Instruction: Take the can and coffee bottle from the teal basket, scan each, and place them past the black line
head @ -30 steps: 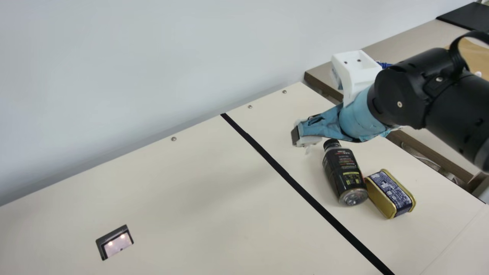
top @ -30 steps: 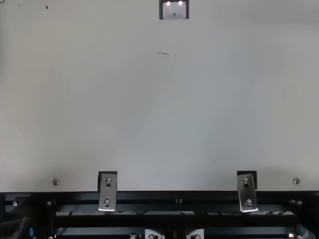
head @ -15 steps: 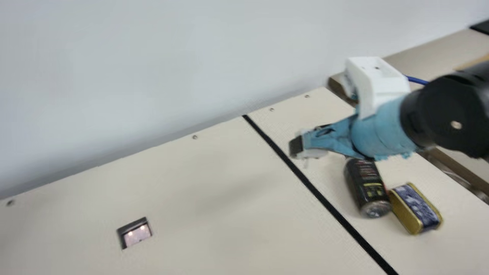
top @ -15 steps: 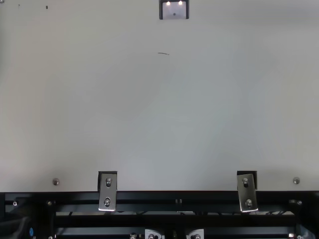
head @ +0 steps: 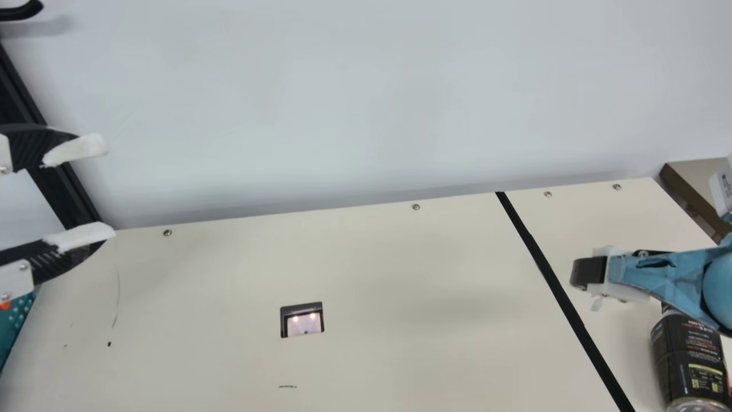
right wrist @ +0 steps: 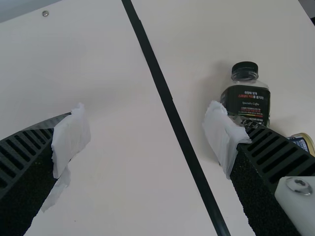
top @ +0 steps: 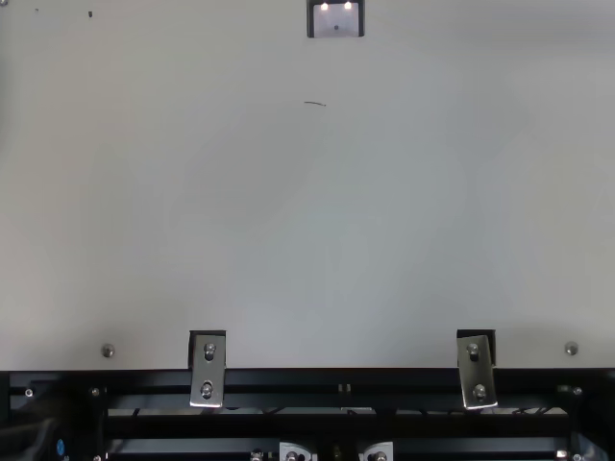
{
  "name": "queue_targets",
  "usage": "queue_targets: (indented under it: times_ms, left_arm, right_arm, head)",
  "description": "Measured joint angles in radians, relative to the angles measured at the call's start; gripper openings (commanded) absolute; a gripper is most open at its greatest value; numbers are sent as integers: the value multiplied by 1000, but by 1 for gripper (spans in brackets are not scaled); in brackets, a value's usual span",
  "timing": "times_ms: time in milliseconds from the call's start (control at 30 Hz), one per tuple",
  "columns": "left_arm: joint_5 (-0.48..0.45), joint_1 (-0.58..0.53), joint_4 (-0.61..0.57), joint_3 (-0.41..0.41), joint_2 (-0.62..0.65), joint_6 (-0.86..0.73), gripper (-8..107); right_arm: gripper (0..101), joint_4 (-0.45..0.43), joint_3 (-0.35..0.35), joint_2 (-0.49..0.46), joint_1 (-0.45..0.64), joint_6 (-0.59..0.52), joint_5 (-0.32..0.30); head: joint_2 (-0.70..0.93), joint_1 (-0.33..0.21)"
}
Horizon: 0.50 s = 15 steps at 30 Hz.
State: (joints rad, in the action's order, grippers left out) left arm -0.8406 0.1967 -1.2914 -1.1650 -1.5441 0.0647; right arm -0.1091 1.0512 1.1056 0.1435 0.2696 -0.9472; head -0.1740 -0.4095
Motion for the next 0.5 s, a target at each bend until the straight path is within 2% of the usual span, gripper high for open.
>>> queue_targets:
  times_ms: [300,500]
  left_arm:
    - [0,2,6,0,7,0,90]
    - [53,26,37,57,89,-89,90]
  right_arm:
    - [101,0,0,0,0,0,0]
    - [101,0,0,0,0,0,0]
  head:
    - [0,0]
    - [0,0]
